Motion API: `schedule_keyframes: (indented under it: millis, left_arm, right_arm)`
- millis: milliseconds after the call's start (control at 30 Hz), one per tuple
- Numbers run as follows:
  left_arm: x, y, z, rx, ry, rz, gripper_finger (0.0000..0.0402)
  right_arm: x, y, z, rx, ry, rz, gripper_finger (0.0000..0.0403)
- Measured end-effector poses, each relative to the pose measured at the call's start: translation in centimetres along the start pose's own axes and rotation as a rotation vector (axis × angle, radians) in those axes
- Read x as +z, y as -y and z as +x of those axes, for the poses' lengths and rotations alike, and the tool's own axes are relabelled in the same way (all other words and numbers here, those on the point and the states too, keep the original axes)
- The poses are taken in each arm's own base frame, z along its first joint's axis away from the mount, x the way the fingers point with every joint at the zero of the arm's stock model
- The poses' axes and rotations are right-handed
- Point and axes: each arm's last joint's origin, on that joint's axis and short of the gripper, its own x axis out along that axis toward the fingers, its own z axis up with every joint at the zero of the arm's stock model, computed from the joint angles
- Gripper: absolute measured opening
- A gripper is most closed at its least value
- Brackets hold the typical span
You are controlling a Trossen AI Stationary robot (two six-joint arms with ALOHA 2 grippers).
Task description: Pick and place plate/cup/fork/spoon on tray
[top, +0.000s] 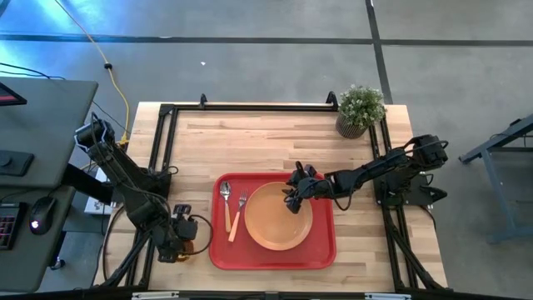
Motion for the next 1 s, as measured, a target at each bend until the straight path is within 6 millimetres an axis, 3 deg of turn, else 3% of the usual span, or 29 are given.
schedule_keyframes:
  millis: [333, 667, 800, 1000]
  left_arm:
    - [1.0, -3.8, -3.0, 0.194, 0.208, -0.052, 0.0005]
    - [1.0, -6.9, -7.3, 0.289, 0.449, -0.022, 0.0004]
    - [1.4, -8.3, -7.8, 0.410, 0.487, -0.013, 0.0004]
    - [3.4, -10.1, -7.0, 0.524, 0.500, -0.015, 0.0004]
  right_arm:
    - [-0.6, -1.3, -0.9, -0.057, 0.069, 0.045, 0.0147]
    - [-0.3, -6.3, -5.9, -0.224, 0.317, -0.036, 0.0147]
    - [-0.9, -7.9, -7.8, -0.276, 0.359, -0.033, 0.0147]
    - [-2.0, -7.6, -8.4, -0.299, 0.344, 0.070, 0.0147]
